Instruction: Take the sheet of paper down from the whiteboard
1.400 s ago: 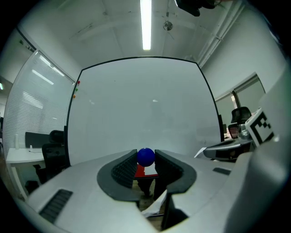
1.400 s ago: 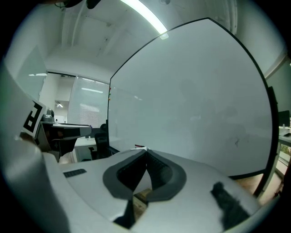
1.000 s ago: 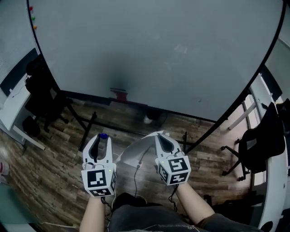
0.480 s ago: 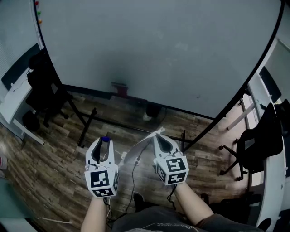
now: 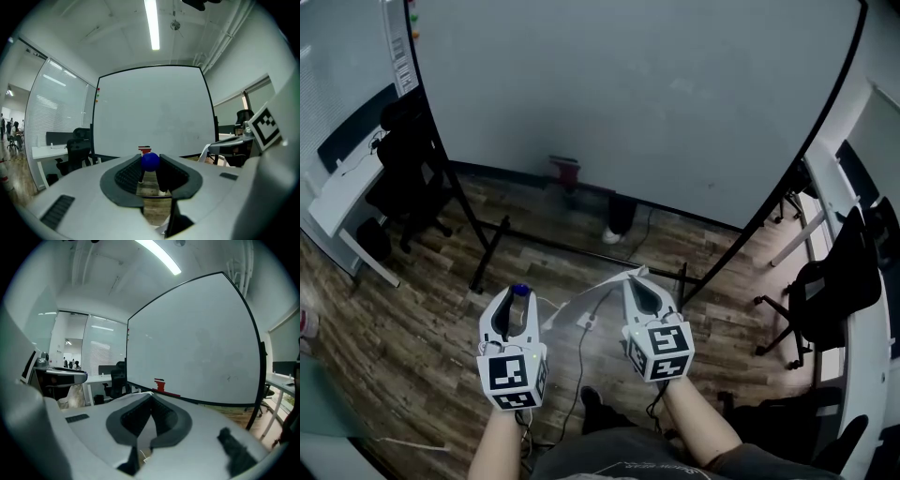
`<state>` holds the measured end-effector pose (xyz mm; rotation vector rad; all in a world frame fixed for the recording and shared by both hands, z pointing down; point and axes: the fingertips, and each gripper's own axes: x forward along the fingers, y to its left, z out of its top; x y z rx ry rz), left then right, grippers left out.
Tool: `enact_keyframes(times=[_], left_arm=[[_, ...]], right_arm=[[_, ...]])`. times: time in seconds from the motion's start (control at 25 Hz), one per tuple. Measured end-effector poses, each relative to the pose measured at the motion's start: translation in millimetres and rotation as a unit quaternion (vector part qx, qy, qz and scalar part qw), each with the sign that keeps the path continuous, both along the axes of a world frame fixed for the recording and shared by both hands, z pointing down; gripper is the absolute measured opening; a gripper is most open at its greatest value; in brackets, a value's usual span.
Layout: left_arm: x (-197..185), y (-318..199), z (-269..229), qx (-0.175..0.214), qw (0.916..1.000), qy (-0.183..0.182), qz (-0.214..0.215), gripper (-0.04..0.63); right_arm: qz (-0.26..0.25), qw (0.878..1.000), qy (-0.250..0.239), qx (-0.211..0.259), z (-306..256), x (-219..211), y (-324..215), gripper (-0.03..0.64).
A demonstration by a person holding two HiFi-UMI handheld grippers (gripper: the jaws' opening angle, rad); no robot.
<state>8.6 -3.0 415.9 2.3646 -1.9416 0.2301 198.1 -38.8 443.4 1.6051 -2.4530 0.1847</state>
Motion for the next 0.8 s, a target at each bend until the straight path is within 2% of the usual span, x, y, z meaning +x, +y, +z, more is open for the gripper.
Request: enact_keyframes(times=[0.4, 0.8], left_arm=[[-35, 100, 6, -0.002, 1.0, 0.006, 0.006, 0.126], [-32, 169, 15, -0.003, 0.9993, 0.004, 0.036, 0.126]], right_arm=[[0.021, 1.0, 0.007, -0.001, 0, -15, 95, 0.021], [0.032, 0.999, 0.016, -0.001, 0, -17, 175, 0.021]])
